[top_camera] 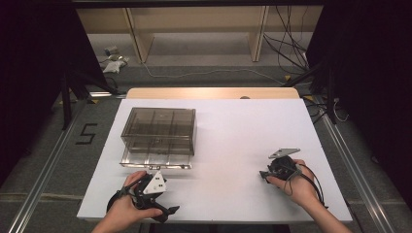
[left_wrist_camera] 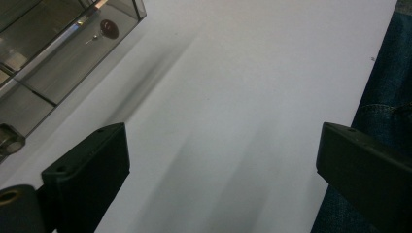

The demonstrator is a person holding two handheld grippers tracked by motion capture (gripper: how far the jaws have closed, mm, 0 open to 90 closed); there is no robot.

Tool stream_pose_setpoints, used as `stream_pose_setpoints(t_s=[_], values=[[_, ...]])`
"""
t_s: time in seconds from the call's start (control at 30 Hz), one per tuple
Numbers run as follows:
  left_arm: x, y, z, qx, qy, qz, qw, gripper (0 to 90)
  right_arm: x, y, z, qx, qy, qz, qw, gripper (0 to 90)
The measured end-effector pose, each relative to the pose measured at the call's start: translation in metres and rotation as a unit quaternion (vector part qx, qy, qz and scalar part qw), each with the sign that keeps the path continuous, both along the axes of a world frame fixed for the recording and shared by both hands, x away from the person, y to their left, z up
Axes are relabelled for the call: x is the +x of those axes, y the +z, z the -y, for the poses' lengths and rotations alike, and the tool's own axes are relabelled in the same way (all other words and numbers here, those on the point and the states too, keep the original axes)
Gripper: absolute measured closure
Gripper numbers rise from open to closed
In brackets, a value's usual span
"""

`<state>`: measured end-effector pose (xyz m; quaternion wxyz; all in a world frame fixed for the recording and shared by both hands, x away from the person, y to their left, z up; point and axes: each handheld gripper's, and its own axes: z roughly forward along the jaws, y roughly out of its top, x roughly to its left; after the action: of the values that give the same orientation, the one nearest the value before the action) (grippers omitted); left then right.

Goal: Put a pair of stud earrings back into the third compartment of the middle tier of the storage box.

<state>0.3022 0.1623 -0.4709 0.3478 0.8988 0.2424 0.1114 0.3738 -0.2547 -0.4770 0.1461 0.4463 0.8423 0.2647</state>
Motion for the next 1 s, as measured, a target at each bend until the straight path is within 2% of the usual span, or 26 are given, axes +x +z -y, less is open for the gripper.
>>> stream_pose_setpoints(t_s=[0.23, 0.53, 0.8, 1.0], values=[[0.0002, -0.0001, 0.0002, 0.001, -0.002, 0.0, 1.0, 5.1, 0.0018, 0.0004, 0.0037, 0.011, -0.03, -0.006, 0.9995, 72.2], [-0.0001, -0.0001, -0.0001, -0.001, 0.0, 0.0, 1.0, 5.1, 0.0012, 0.001, 0.0027, 0.018, -0.06, -0.011, 0.998, 73.9], [-0.0002, 0.0002, -0.0004, -0.001, -0.001, 0.0, 1.0, 5.2, -0.001, 0.0002, 0.0021, 0.019, -0.067, -0.006, 0.9976, 73.9], [-0.0002, 0.0003, -0.0004, -0.001, -0.001, 0.0, 1.0, 5.1, -0.0014, 0.0001, 0.0033, 0.018, -0.066, -0.003, 0.9976, 78.5]])
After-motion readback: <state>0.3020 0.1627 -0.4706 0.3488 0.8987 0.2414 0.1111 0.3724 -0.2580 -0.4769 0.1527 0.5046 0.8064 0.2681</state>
